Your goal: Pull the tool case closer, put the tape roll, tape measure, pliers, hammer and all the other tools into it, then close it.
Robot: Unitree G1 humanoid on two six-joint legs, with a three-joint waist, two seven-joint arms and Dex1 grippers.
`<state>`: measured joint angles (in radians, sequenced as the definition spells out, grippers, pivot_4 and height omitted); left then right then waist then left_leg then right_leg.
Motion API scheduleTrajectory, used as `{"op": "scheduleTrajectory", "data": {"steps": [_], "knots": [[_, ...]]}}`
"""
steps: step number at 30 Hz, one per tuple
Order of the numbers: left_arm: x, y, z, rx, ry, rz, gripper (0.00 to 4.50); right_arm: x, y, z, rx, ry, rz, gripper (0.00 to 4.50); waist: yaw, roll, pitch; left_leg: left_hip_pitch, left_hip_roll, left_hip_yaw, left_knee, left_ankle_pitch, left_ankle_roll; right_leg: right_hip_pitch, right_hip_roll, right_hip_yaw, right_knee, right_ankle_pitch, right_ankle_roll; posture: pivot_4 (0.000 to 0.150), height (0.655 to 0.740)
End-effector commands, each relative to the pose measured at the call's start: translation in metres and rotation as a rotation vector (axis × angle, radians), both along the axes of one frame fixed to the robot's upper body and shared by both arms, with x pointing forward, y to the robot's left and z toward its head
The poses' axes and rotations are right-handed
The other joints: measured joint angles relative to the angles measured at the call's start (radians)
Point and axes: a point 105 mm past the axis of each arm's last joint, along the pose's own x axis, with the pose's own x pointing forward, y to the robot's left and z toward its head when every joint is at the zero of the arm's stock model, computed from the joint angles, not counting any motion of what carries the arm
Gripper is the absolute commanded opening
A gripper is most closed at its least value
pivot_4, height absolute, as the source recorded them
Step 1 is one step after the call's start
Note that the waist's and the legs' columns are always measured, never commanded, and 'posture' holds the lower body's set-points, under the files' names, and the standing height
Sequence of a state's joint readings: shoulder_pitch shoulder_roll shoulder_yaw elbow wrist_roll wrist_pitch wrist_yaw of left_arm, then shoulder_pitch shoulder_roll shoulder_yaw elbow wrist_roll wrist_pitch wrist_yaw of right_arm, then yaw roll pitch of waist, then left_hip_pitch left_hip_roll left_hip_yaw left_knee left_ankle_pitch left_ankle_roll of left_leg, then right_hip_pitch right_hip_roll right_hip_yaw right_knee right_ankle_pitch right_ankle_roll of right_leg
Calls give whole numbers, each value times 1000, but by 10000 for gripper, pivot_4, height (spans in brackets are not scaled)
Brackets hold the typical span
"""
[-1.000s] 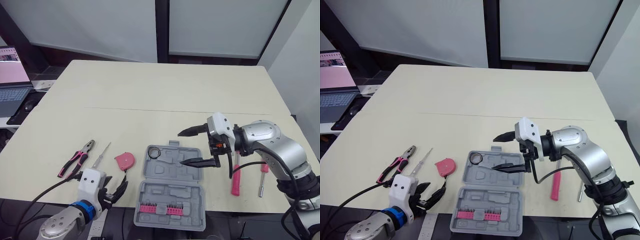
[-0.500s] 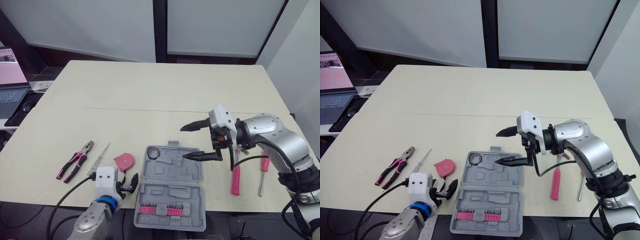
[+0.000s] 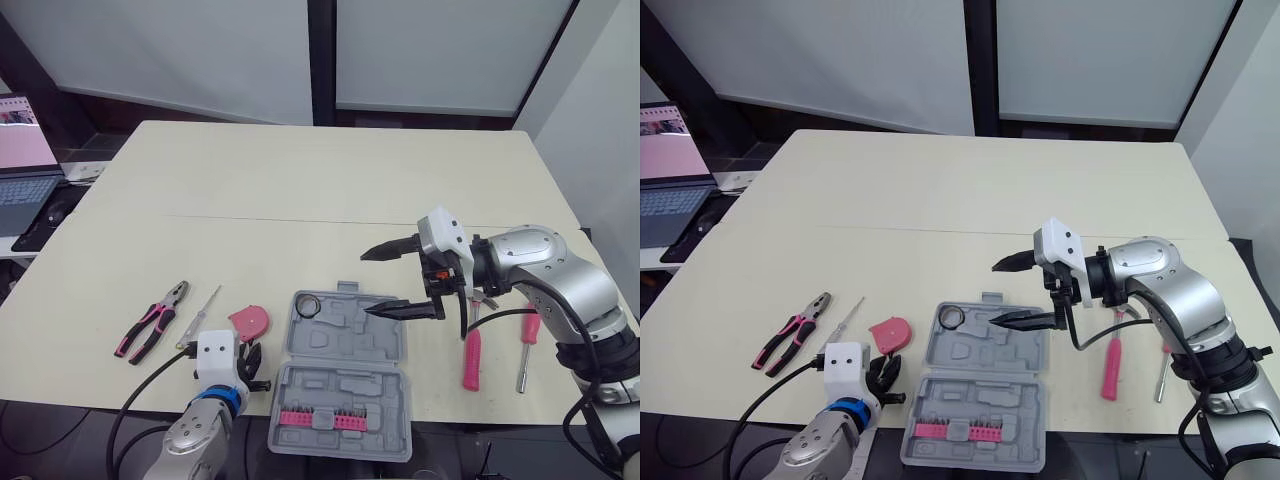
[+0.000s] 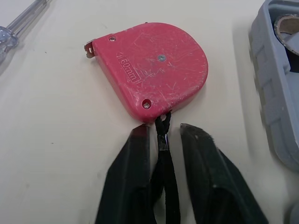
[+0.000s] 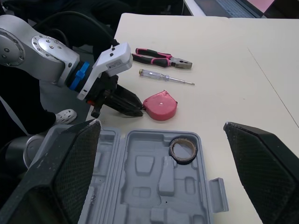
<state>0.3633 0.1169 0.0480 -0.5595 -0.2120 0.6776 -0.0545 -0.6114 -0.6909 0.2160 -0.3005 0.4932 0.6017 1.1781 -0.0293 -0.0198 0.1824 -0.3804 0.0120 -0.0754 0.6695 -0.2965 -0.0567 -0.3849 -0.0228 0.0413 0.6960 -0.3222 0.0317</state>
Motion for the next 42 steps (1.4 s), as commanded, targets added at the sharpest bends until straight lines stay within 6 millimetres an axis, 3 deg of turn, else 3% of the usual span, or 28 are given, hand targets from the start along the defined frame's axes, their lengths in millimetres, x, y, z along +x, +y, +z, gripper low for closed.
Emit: {"op": "scheduleTrajectory", "data": {"steps": [1, 8, 13, 18, 22, 29, 32, 36, 39, 42], "knots": [[-3, 0, -2, -10, 15, 12, 383, -4, 0, 12, 12, -48, 14, 45000, 0, 0, 0, 0, 0, 0, 0, 0, 0, 0, 0, 0, 0, 0, 0, 1500, 7400], [-5, 10, 3, -27, 11, 46, 383, -5, 0, 12, 13, -46, 11, 45000, 0, 0, 0, 0, 0, 0, 0, 0, 0, 0, 0, 0, 0, 0, 0, 1500, 7400], [-11, 15, 11, -11, 10, -30, 383, -5, 2, 11, 19, -44, 16, 45000, -2, 0, 0, 0, 0, 0, 0, 0, 0, 0, 0, 0, 0, 0, 0, 1500, 7400], [-23, 39, 17, 55, 32, -137, 383, -10, 3, 9, 10, -27, 41, 45000, -2, 0, 0, 0, 1, 0, 0, 0, 0, 0, 0, 0, 0, 0, 0, 1500, 7400], [-30, 34, 19, 35, 53, -215, 383, -12, 4, 8, 12, -23, 44, 45000, 0, 0, 0, 0, 0, 0, 0, 0, 0, 0, 0, 0, 0, 0, 0, 1500, 7400], [-36, 38, 22, 48, 57, -208, 383, -17, 3, 3, 10, -12, 50, 45000, 1, 0, 0, 0, 1, -2, 0, 0, 0, 0, 0, 0, 0, 0, 0, 1500, 7400], [-38, 38, 25, 41, 55, -222, 6063, -17, 4, 3, 16, -14, 46, 45000, 1, 0, 0, 0, 1, -2, 0, 0, 0, 0, 0, 0, 0, 0, 0, 1500, 7400], [-46, 40, 34, 18, 60, -271, 18167, -17, 5, 2, 22, -13, 42, 45000, 0, 0, 0, 0, 1, -2, 0, 0, 0, 0, 0, 0, 0, 0, 0, 1500, 7400], [-58, 54, 47, 19, 84, -336, 27051, -17, 6, 1, 26, -12, 40, 45000, 0, 0, 0, 0, 1, -2, 0, 0, 0, 0, 0, 0, 0, 0, 0, 1500, 7400], [-57, 74, 71, 32, 49, -452, 36437, -15, 6, 2, 36, -16, 37, 45000, 0, 0, 0, 0, 1, -2, -1, 0, 0, 0, 0, 0, 0, 0, -1, 1500, 7400]]}}
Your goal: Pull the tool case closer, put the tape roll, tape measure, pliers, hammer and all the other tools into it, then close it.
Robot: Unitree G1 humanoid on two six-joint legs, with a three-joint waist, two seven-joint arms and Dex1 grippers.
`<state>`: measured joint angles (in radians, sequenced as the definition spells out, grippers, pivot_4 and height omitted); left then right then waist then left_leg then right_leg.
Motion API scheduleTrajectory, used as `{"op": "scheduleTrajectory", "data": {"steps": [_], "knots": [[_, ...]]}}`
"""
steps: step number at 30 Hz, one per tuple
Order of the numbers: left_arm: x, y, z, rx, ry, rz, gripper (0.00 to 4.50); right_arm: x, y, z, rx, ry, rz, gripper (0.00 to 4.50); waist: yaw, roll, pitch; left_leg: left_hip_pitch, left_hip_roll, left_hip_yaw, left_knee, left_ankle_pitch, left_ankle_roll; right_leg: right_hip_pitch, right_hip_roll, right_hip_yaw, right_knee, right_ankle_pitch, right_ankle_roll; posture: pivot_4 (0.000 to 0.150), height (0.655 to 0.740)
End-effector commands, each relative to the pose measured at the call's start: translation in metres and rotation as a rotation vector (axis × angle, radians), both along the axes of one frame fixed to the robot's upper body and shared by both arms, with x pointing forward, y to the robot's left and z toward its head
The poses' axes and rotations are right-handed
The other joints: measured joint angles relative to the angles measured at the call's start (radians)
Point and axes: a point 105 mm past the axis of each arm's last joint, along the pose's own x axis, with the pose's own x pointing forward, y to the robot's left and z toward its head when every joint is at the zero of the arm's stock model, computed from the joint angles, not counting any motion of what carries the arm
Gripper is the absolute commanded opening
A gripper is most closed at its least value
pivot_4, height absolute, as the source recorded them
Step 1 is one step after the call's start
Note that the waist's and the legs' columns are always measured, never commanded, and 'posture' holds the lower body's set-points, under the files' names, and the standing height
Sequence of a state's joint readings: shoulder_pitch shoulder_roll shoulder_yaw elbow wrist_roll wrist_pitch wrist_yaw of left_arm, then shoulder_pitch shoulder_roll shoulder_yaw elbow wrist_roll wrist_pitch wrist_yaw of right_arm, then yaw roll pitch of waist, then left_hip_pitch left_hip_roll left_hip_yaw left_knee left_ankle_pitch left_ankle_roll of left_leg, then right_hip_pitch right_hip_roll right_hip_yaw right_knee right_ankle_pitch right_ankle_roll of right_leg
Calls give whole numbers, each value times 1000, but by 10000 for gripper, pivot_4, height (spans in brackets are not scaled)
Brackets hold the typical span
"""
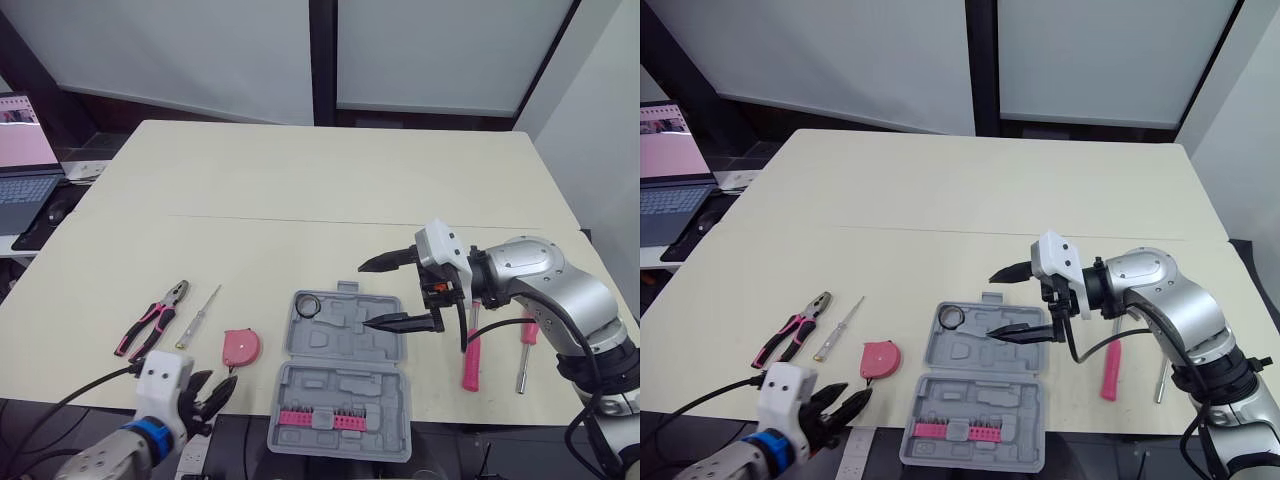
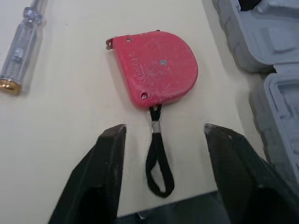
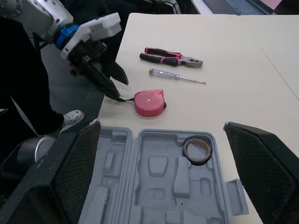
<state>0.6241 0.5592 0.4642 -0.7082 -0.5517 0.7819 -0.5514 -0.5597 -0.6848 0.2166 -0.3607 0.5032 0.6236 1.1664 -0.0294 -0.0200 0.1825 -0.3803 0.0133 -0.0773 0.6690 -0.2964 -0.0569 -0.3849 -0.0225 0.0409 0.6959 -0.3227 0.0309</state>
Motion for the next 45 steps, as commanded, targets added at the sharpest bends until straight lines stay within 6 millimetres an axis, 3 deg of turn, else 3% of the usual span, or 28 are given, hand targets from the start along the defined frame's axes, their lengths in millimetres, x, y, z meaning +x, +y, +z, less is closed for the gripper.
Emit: {"op": "scheduleTrajectory", "data": {"steps": [1, 3, 5, 7, 11, 15, 25, 37, 42, 45], "knots": [[6, 15, 36, 7, -99, -187, 39442, -3, 3, 10, 36, -43, 19, 45000, 1, 0, 0, 0, 0, 0, 0, 0, 0, 0, 0, 0, 0, 0, 0, 1500, 7400], [10, 18, 47, 19, -148, -345, 44758, -2, 5, 10, 43, -46, 19, 45000, 2, 0, 0, 0, -1, -1, -1, 0, 0, 0, 0, -2, 0, 0, 0, 1500, 7400], [16, 22, 48, 56, -182, -514, 44758, -2, 7, 10, 50, -49, 21, 45000, 3, 1, 0, 1, -2, 0, -1, 0, 0, 0, 2, -3, 0, 0, 0, 1500, 7400], [21, 26, 40, 108, -170, -652, 44758, -1, 7, 10, 53, -54, 21, 45000, 2, 1, 0, 0, -2, 1, -2, 0, 0, 0, 2, -3, -1, 0, 0, 1500, 7400], [43, 35, 29, 160, -198, -744, 44758, 1, 7, 11, 59, -58, 17, 45000, -1, 1, 0, 0, -2, 2, -4, 0, 0, -1, 2, -3, -1, 0, 0, 1500, 7400], [66, 33, -3, 186, -197, -856, 44758, 1, 5, 11, 51, -58, -11, 45000, -1, 1, 1, 0, -2, 2, -3, 0, 0, -3, 2, -4, 0, 0, 0, 1500, 7400], [87, 29, -27, 195, -225, -927, 44758, -4, 1, 11, 44, -61, -45, 45000, -4, 0, 0, -1, 0, 2, -2, 0, 0, -4, 1, -4, 2, 0, 0, 1500, 7400], [93, 17, -34, 170, -249, -977, 44758, -10, 1, 15, 34, -61, -56, 45000, -4, 0, 0, -1, 0, 2, 0, 0, 0, -3, 1, -4, 3, 0, 0, 1500, 7400], [88, 17, -37, 162, -240, -981, 33074, -9, 2, 18, 29, -60, -53, 45000, -4, 0, 0, -1, 0, 1, 0, 0, 0, -3, 1, -4, 3, 0, 0, 1500, 7400], [85, 17, -33, 154, -250, -981, 32519, -7, 1, 20, 30, -57, -53, 45000, -6, 0, 0, -1, 0, 2, 0, 0, 0, -3, 1, -4, 3, 0, 0, 1500, 7400]]}}
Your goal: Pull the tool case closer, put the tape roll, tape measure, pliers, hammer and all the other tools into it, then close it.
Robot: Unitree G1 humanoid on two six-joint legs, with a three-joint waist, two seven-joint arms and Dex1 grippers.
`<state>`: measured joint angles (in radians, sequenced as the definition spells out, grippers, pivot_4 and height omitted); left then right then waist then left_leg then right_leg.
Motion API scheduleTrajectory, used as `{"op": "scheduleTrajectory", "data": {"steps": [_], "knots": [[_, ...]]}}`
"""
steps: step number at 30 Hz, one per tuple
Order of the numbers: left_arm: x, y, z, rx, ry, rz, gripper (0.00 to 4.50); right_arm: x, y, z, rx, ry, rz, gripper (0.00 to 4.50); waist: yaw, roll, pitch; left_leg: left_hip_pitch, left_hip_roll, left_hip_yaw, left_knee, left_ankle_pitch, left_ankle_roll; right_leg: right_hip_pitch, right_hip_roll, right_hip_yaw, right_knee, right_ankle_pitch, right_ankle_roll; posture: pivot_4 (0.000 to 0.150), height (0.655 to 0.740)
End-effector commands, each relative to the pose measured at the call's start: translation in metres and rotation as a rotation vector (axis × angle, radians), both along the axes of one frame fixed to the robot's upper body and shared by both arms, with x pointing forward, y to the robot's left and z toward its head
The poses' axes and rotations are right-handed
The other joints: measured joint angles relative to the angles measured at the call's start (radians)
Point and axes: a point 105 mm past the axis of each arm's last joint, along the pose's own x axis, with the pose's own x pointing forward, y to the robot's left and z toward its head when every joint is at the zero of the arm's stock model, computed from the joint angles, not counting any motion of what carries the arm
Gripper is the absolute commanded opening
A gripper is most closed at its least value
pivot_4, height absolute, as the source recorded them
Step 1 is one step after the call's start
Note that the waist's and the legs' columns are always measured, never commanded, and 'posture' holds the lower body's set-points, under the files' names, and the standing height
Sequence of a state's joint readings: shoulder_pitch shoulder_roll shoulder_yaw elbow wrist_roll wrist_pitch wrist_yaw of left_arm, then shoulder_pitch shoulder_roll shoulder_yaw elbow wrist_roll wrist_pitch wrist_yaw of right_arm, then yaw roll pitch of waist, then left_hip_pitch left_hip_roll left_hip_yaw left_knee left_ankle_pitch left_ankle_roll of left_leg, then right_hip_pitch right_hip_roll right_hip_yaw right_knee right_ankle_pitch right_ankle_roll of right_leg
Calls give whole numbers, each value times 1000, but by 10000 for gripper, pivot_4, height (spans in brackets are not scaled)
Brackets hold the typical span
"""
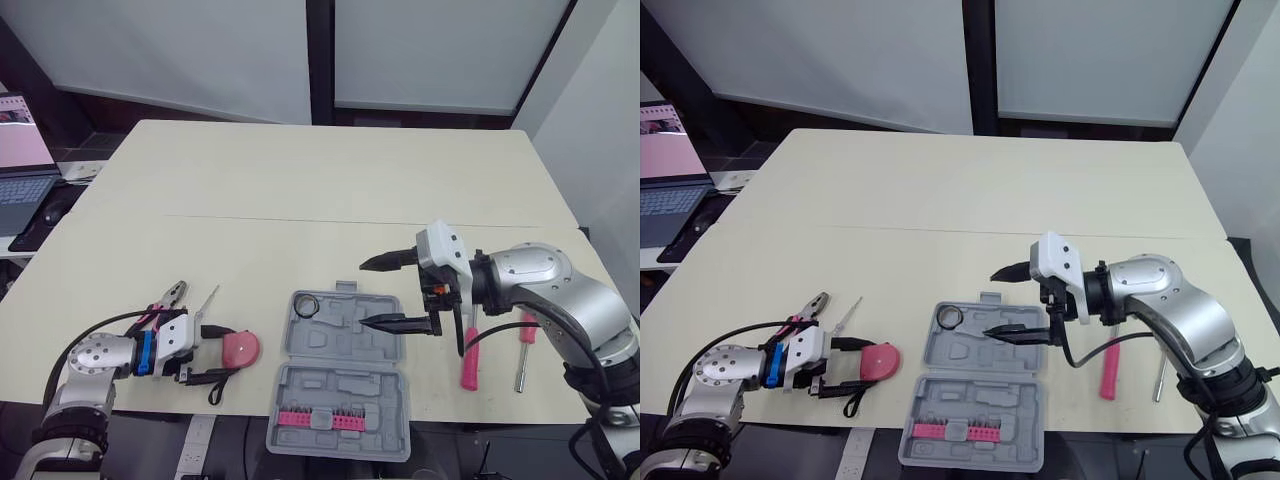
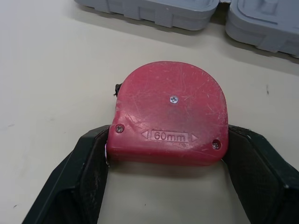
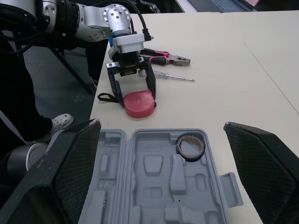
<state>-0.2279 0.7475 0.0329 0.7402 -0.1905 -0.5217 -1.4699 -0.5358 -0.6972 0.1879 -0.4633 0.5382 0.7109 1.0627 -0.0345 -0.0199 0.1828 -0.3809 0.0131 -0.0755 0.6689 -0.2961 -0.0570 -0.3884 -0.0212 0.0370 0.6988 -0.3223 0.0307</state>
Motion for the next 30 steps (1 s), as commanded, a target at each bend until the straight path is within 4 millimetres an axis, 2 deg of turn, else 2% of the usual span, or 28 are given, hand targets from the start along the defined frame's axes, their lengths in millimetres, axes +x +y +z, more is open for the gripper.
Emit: {"op": "scheduleTrajectory", "data": {"steps": [1, 4, 7, 9, 11, 13, 16, 20, 24, 30], "knots": [[-6, 0, 5, -10, -6, -13, 32519, -1, -1, 14, 22, -43, 16, 45000, 0, 0, 0, 0, 0, 0, 0, 0, 0, 0, 0, 0, 0, 0, 0, 1500, 7400], [-7, 1, 19, -22, -37, -6, 32519, 1, -4, 13, 18, -27, 9, 45000, 1, 0, 0, 0, 0, -1, 0, 0, 0, 0, 0, 0, 0, 0, 0, 1500, 7400], [-9, -4, 65, -15, -120, -37, 32519, 7, -23, 5, -27, 137, -88, 45000, 1, -1, 0, -1, 1, -1, 1, 0, 0, 0, -1, 0, 0, 0, 0, 1500, 7400], [-10, -14, 88, -21, -161, -55, 32519, 6, -33, 5, -35, 244, -124, 45000, 4, 0, 1, -2, 1, -3, 2, 0, 0, 0, -1, 1, 0, 0, 0, 1500, 7400], [-8, -32, 110, -40, -224, -74, 32519, 3, -43, 4, -43, 379, -163, 45000, 8, 1, 1, -2, 0, -4, 2, 0, 0, 1, -2, 1, -1, 0, 0, 1500, 7400], [-7, -45, 121, -56, -262, -88, 32519, 3, -46, 5, -23, 473, -202, 45000, 7, 1, 1, -2, -1, -3, 2, 0, 0, 2, -3, 2, -1, 0, 0, 1500, 7400], [11, -87, 140, -112, -405, -117, 32519, 10, -45, 9, 43, 687, -264, 45000, 5, 1, 1, -1, -1, -1, 2, 0, 0, 2, -1, 1, 0, 0, 0, 1500, 7400], [20, -121, 139, -133, -483, -155, 32519, 13, -32, 3, 91, 805, -256, 45000, 2, 1, 0, -1, -1, -2, 2, 0, 0, 2, 2, 2, 0, 0, 0, 1500, 7400], [25, -147, 136, -163, -529, -188, 32519, 13, -14, -6, 113, 859, -236, 45000, -1, 1, 0, -3, -1, 1, 2, 0, 1, -1, 2, 2, 0, 0, 0, 1500, 7400], [23, -163, 134, -190, -549, -217, 32519, 12, 6, -9, 116, 868, -222, 45000, 2, 1, 0, -4, -1, -1, 4, 0, 1, 0, 1, 2, 1, 1, 0, 1500, 7400]]}}
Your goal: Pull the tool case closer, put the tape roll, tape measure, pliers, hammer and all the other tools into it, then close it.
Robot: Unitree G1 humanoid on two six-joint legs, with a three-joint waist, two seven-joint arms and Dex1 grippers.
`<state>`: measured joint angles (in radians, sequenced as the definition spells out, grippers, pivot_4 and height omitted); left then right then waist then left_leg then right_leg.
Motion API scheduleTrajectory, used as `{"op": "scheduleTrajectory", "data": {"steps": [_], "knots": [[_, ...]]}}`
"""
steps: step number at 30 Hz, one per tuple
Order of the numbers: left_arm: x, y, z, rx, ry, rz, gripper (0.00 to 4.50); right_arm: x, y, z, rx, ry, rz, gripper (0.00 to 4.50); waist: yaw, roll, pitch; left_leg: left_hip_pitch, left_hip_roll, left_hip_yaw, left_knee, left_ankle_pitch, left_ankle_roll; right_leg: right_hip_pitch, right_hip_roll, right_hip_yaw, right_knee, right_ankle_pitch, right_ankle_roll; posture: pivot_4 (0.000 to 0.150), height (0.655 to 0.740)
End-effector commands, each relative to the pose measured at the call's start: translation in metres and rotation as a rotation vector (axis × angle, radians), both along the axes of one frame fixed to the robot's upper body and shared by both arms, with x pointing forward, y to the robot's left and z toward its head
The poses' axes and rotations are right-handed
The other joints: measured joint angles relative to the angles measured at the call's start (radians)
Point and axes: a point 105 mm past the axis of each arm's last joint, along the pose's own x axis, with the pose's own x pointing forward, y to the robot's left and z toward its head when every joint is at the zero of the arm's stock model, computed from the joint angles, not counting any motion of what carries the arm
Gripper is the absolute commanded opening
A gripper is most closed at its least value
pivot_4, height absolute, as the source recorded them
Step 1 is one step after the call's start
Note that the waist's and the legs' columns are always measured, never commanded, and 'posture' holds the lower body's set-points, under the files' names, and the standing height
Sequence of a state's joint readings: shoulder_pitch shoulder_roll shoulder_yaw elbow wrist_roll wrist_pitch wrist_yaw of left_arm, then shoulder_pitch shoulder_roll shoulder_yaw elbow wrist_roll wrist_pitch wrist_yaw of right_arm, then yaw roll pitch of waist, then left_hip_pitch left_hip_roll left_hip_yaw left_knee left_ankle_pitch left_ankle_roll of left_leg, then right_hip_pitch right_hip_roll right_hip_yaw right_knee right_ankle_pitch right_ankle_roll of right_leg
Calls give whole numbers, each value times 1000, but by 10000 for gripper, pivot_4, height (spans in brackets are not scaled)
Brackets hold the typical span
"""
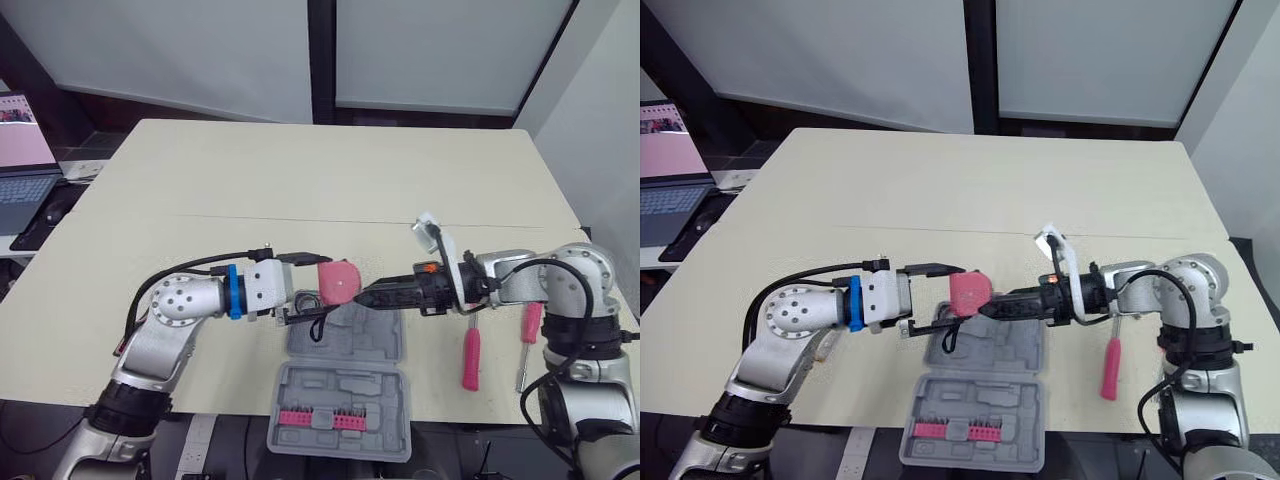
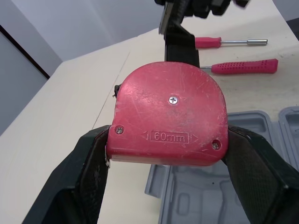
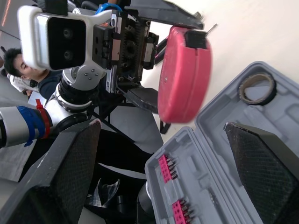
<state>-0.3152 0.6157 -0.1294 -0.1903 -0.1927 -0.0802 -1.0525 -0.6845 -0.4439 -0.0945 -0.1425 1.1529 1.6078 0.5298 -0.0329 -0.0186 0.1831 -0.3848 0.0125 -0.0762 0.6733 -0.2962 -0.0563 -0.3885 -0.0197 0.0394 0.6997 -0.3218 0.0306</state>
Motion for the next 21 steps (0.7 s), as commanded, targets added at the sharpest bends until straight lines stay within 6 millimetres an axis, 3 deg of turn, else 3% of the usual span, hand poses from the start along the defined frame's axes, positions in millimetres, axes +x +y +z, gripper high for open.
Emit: {"op": "scheduleTrajectory", "data": {"steps": [1, 6, 9, 12, 15, 21], "knots": [[-3, -6, 5, -11, -48, -18, 32519, 0, 6, 7, 19, -13, 8, 45000, 0, 0, 0, 0, 0, 0, 0, 0, 0, 0, 0, 0, 0, 0, 0, 1500, 7400], [-8, -11, 3, -17, -50, -33, 32519, 2, 11, 2, 6, -7, -11, 45000, 0, 0, 0, 0, 0, -1, 1, 0, 0, 0, 0, 0, 0, 0, 0, 1500, 7400], [-11, -13, 2, -24, -44, -36, 32519, 0, 13, -1, 5, 2, -11, 39080, 0, 0, 0, 0, 0, -1, 1, 0, 0, 0, 0, 0, 0, 0, 0, 1500, 7400], [-9, -11, 2, -29, -41, -21, 32519, 0, 16, -3, 7, 4, -19, 28100, 0, 0, 0, -1, 0, -1, 1, 0, 0, 0, 0, 0, 0, 0, 0, 1500, 7400], [-8, -12, 2, -31, -35, -23, 32519, 4, 19, -2, 14, 6, -37, 19861, 0, 0, 0, 0, 0, -1, 1, 0, 0, 0, 1, 0, 0, 0, 0, 1500, 7400], [-12, -15, -2, -29, -20, -44, 32519, 5, 19, -2, 14, 10, -49, 8822, 0, 0, 0, -1, 0, -1, 1, 0, 0, 0, 1, -1, 0, 0, 0, 1500, 7400]]}}
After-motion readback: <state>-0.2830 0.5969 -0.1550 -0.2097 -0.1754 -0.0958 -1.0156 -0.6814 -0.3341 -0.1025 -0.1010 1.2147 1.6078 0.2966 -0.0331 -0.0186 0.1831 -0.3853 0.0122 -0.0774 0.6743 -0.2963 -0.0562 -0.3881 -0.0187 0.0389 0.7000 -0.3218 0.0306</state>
